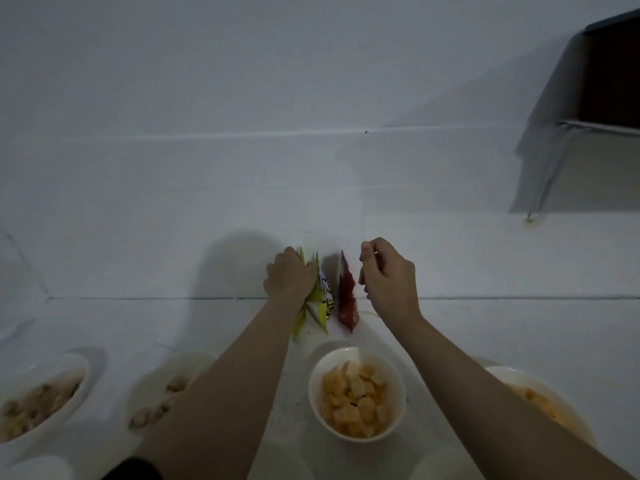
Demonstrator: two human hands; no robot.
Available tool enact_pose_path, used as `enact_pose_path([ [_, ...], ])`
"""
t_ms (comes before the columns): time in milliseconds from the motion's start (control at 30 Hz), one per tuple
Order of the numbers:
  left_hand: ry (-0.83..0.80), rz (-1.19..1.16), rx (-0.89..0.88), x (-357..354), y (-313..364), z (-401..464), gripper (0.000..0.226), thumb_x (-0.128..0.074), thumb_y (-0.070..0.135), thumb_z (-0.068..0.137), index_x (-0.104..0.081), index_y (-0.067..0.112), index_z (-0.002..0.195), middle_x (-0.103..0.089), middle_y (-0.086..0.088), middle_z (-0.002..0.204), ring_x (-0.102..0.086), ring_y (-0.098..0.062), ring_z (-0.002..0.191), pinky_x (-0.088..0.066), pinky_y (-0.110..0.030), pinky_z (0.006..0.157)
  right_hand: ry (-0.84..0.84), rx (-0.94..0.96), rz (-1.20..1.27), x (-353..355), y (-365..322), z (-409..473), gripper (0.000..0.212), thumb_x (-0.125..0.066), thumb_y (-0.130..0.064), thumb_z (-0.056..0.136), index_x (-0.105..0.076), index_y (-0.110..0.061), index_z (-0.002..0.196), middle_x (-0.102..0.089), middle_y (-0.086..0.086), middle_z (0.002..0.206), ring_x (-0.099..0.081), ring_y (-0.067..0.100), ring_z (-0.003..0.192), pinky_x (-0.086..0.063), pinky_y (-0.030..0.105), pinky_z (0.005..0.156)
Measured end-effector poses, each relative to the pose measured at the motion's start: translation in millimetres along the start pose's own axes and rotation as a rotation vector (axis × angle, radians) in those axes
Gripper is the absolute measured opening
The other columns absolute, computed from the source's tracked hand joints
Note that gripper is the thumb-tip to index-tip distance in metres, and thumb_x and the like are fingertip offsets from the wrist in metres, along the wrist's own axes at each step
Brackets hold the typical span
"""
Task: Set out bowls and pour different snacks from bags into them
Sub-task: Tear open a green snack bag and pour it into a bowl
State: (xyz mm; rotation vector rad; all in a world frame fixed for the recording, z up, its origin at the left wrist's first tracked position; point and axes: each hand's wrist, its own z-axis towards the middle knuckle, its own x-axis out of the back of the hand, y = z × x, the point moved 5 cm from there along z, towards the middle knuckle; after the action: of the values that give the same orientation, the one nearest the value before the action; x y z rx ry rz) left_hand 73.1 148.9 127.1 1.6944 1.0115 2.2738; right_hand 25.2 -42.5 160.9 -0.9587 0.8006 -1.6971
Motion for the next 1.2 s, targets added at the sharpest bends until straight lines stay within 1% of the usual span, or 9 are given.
enact_pose_path([
  [167,-0.114,0.124,0.089,-25,-9,29,0.051,-0.048,0.041,0.096,-0.037,0.004,0.129,-0.053,-0.015,0.125,-0.055,-0.034,0.116,-0.045,-0.041,0.089,-0.037,0.013,-0.077,-17,15,16,0.032,-0.045,-0.030,0.103,-0.054,-0.008,0.081,-0.060,0.017,0.062,-0.055,0.034,0.059,-0.051,0.047,0.058],
  [267,-0.137,0.163,0.102,-30,-20,32,0.033,-0.042,0.028,0.098,-0.047,0.005,0.121,-0.058,-0.011,0.112,-0.058,-0.030,0.105,-0.042,-0.035,0.078,-0.041,-0.003,-0.097,-20,26,17,0.032,-0.046,-0.029,0.103,-0.055,-0.010,0.079,-0.060,0.012,0.060,-0.053,0.021,0.053,-0.051,0.045,0.059],
  [400,-0.117,0.163,0.064,-18,-31,21,0.015,-0.039,0.017,0.095,-0.049,0.012,0.105,-0.058,-0.010,0.107,-0.055,-0.028,0.094,-0.039,-0.033,0.072,-0.035,-0.002,-0.072,-26,32,7,0.035,-0.048,-0.029,0.102,-0.051,-0.006,0.075,-0.056,0.016,0.060,-0.058,0.034,0.059,-0.052,0.049,0.055],
  [467,-0.031,0.104,0.074,-1,-36,4,0.009,-0.038,0.017,0.096,-0.046,0.014,0.095,-0.056,-0.010,0.097,-0.051,-0.027,0.085,-0.038,-0.033,0.070,-0.038,0.027,-0.057,-29,27,-2,0.036,-0.049,-0.026,0.102,-0.051,-0.003,0.075,-0.056,0.017,0.061,-0.055,0.034,0.058,-0.048,0.045,0.055],
  [600,0.266,-0.063,0.013,50,-29,-52,0.023,-0.035,0.023,0.101,-0.037,0.014,0.079,-0.047,-0.005,0.072,-0.045,-0.029,0.068,-0.033,-0.033,0.059,-0.042,0.108,-0.003,-32,-2,-16,0.035,-0.050,-0.025,0.103,-0.050,-0.012,0.070,-0.053,0.010,0.057,-0.048,0.019,0.051,-0.042,0.033,0.051],
  [733,0.441,-0.261,-0.130,96,-22,-110,0.037,-0.039,0.023,0.102,-0.025,0.022,0.068,-0.043,0.000,0.061,-0.040,-0.023,0.056,-0.027,-0.034,0.051,-0.075,0.223,0.061,-36,-42,-31,0.034,-0.049,-0.023,0.103,-0.053,-0.004,0.074,-0.055,0.012,0.055,-0.052,0.027,0.049,-0.044,0.045,0.048],
  [967,0.596,-0.493,-0.139,160,-28,-207,0.032,-0.041,0.026,0.103,-0.032,0.011,0.076,-0.045,0.007,0.059,-0.039,-0.006,0.052,-0.034,-0.025,0.048,-0.228,0.371,0.251,-46,-108,-76,0.029,-0.048,-0.028,0.102,-0.056,-0.011,0.080,-0.058,0.006,0.058,-0.056,0.025,0.051,-0.047,0.045,0.046],
  [1100,0.638,-0.559,-0.052,184,-47,-257,0.033,-0.043,0.032,0.102,-0.040,0.007,0.081,-0.055,0.005,0.065,-0.047,-0.004,0.057,-0.040,-0.025,0.050,-0.355,0.406,0.374,-58,-137,-116,0.026,-0.052,-0.018,0.102,-0.056,-0.007,0.078,-0.058,0.007,0.056,-0.055,0.011,0.046,-0.044,0.021,0.043],
  [1200,0.673,-0.453,-0.018,204,-67,-285,0.035,-0.044,0.031,0.101,-0.036,0.013,0.072,-0.049,0.009,0.058,-0.040,-0.004,0.052,-0.032,-0.020,0.047,-0.441,0.415,0.398,-78,-154,-142,0.029,-0.051,-0.024,0.101,-0.056,-0.007,0.078,-0.060,0.009,0.058,-0.057,0.021,0.051,-0.046,0.035,0.048],
])
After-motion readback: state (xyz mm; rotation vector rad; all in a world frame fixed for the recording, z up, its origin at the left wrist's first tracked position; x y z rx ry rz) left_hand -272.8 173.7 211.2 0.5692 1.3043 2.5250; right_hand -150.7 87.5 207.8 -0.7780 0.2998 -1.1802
